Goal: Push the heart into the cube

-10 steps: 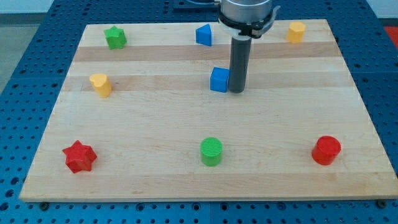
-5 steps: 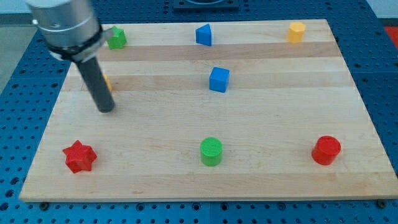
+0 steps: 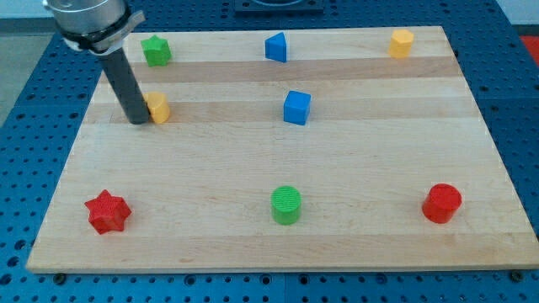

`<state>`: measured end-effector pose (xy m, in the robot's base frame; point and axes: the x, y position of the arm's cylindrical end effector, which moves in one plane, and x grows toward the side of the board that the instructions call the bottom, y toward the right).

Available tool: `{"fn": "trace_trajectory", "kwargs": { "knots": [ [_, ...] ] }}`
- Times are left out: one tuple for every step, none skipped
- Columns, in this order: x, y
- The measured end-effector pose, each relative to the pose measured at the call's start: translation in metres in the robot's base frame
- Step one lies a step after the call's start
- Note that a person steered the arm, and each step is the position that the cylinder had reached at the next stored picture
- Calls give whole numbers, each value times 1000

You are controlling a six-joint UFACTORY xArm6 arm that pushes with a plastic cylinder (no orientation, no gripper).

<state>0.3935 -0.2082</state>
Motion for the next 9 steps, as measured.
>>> {"fn": "trace_trajectory", "kwargs": {
  "knots": [
    [-8,10],
    [-22,13],
    [-39,13],
    [-50,18],
    [-50,45],
    [-49,80],
    [-48,112],
    [-46,140],
    [-42,154]
  ]
}}
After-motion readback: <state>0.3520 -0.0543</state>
